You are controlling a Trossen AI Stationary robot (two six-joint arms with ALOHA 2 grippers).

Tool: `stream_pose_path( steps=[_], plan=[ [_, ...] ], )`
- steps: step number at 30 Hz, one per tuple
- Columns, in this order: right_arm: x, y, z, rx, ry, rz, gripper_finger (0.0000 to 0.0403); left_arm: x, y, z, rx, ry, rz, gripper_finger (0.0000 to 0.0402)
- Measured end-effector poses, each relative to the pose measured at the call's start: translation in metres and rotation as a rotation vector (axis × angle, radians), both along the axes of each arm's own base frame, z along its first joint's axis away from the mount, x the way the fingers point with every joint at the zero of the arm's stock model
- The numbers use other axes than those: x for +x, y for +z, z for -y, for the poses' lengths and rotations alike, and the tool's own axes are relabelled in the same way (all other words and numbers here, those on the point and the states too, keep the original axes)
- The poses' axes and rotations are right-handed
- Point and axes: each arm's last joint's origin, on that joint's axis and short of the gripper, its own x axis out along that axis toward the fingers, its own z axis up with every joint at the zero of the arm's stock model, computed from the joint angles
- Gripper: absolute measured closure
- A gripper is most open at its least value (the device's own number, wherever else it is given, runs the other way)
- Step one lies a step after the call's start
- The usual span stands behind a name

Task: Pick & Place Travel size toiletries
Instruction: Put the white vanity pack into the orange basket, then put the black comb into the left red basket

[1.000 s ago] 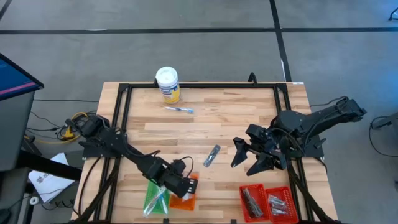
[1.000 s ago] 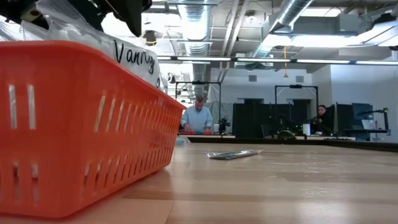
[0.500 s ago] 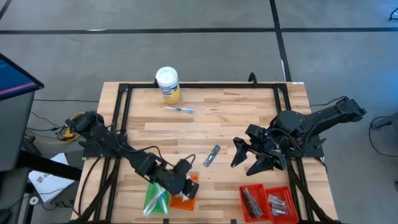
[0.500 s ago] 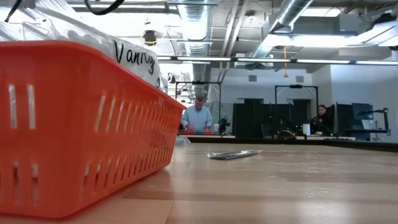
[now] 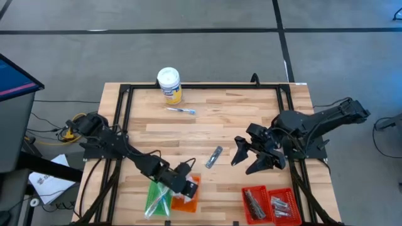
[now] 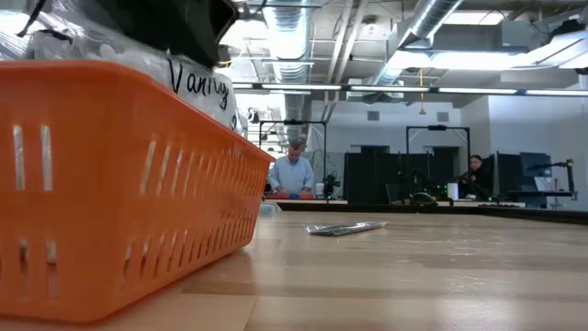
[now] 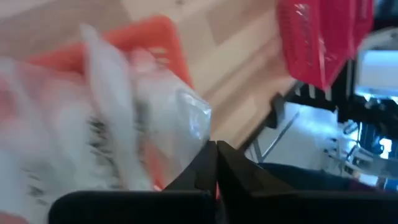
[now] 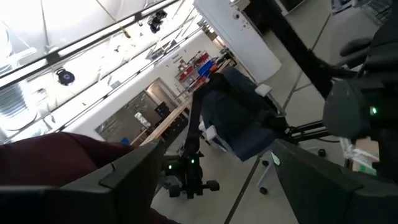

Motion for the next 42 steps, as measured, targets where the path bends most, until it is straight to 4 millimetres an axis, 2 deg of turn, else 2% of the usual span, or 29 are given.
stream_pose_path(
  steps=[4,18,25,29,33,38,42],
  plan=[
    [0.0,0.0,0.001,0.0,-0.004,0.0,0.0106,0.0,-0.009,-0.01,0.017,0.037,-0.021,0.0401],
    [0.001,-0.002,0.002,-0.006,-0.007,-0.017,0.0106,0.01,-0.011,-0.037,0.084,0.074,-0.037,0.0401],
    [0.001,-0.002,0.003,-0.007,0.006,-0.024,0.0106,0.004,-0.005,-0.027,0.09,0.068,-0.006,0.0401],
    [0.001,-0.002,0.004,-0.006,0.011,-0.028,0.0106,0.0,0.009,-0.021,0.13,0.139,0.095,0.0401],
    [0.003,-0.002,0.007,-0.003,-0.003,-0.03,0.0106,0.003,0.016,-0.014,0.09,0.139,0.183,0.0401],
    [0.003,-0.002,0.01,0.002,-0.011,-0.034,0.0106,0.001,0.004,-0.008,0.095,0.095,0.127,0.0401],
    [0.003,-0.002,0.01,0.002,-0.008,-0.035,0.0106,0.001,-0.005,-0.01,0.123,0.094,0.069,0.0401]
  ],
)
